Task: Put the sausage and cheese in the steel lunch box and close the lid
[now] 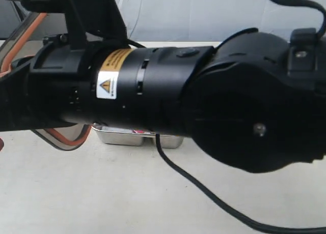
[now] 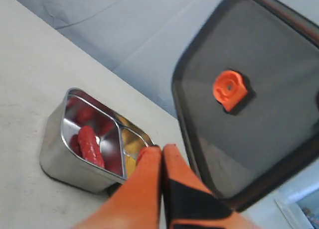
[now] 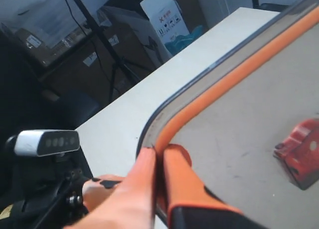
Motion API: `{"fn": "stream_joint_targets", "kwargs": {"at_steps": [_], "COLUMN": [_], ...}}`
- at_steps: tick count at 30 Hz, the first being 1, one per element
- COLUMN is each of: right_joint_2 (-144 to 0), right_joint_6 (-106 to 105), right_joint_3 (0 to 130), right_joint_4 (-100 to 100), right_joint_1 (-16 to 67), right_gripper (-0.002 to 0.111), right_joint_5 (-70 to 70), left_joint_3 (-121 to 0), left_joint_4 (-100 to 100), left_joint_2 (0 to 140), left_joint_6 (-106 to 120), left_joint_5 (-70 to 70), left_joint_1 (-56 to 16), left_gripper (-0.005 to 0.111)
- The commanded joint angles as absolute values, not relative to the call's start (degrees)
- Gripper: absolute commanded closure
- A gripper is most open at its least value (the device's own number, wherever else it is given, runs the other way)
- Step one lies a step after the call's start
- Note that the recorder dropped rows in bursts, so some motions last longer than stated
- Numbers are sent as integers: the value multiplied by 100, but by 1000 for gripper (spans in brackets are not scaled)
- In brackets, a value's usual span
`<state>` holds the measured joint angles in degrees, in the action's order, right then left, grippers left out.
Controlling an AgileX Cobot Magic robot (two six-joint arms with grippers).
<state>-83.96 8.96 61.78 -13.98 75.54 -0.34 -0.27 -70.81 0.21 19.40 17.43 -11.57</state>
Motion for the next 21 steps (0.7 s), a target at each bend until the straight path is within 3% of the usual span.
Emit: {"fn": "stream_joint_targets", "kwargs": {"at_steps": [1, 9, 19, 20, 21], "right_joint_2": [-8466, -8528, -9072, -9121, -9121], "right_joint_6": [874, 874, 889, 889, 889], "right_joint_3": [6214, 6315, 6900, 6946, 6946], "right_joint_4": [-1386, -1467, -1511, -1511, -1511], "right_joint_1": [7606, 7606, 8172, 8333, 8455], "right_gripper": [109, 109, 109, 109, 109], "right_joint_5": [-326, -433, -506, -481, -492], "left_joint_3": [-191, -303, -303, -303, -303], "left_joint_4": [-8523, -9397, -9536, -9546, -9546], "left_joint_2": [0, 0, 0, 0, 0], "left_joint_6": [4453, 7261, 7753, 7928, 7978], "left_joint_5": [2315, 2531, 2181, 2181, 2134], "left_joint_1": [-1148, -1148, -1148, -1148, -1148], "left_gripper": [99, 48, 48, 49, 59]}}
